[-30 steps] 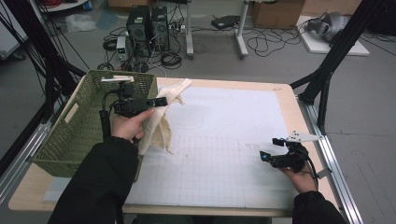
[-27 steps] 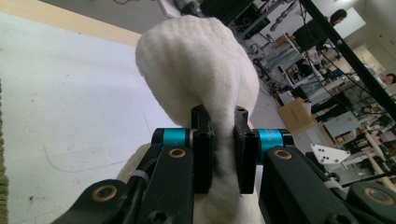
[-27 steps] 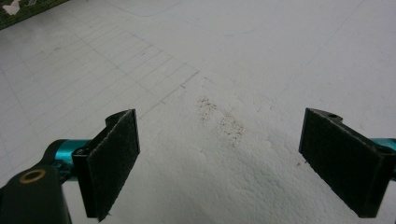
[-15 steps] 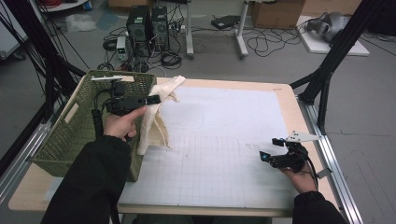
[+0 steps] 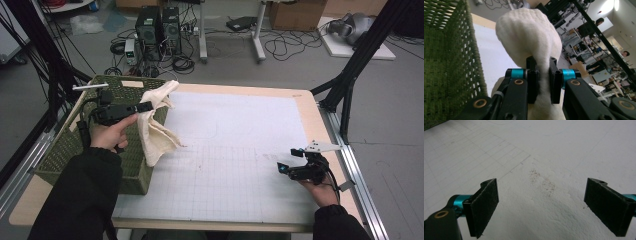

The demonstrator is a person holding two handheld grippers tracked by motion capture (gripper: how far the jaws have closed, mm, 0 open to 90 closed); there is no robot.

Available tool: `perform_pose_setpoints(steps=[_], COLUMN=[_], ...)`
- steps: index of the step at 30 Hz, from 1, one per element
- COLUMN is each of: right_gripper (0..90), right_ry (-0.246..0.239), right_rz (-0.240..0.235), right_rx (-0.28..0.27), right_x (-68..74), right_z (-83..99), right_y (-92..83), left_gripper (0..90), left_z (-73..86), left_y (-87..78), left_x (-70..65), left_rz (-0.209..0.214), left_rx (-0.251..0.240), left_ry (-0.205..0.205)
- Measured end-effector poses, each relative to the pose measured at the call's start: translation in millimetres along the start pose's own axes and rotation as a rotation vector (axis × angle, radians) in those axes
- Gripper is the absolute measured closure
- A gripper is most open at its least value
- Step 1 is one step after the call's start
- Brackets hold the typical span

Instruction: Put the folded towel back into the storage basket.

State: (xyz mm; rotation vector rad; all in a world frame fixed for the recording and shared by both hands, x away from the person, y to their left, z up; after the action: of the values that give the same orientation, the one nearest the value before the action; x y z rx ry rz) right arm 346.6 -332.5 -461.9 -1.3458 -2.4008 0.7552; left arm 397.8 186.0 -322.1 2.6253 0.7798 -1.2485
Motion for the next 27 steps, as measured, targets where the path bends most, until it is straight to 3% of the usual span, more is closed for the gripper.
perform_pose_setpoints(steps=[15, 27], right_gripper=[11.5, 11.5], right_ry=[-0.004, -0.008], right_rz=[-0.001, -0.004], right_rx=[0.002, 0.006], right_x=[-0.2, 0.1], right_z=[0.4, 0.6], right_y=[0.4, 1.1], left_gripper=[81.3, 81.3], left_z=[-2.9, -9.2], left_y=[-14.5, -44.4], left_x=[12.3, 27.9], left_rz=[-0.047, -0.106], left_rx=[-0.021, -0.044], left_ry=[-0.011, -0.023])
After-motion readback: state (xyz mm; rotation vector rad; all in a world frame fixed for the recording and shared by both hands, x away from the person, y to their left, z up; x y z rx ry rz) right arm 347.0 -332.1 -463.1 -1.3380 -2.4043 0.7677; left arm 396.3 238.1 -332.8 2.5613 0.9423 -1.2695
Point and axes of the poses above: each handheld gripper's, and its own axes: y roughly forward along the jaws, z roughly out of its underside, x roughly to its left, the point moved 5 cm from there along y, roughly forward along the jaws, and after that the axes turned 13 degrees about z, right-handed, at the moved point
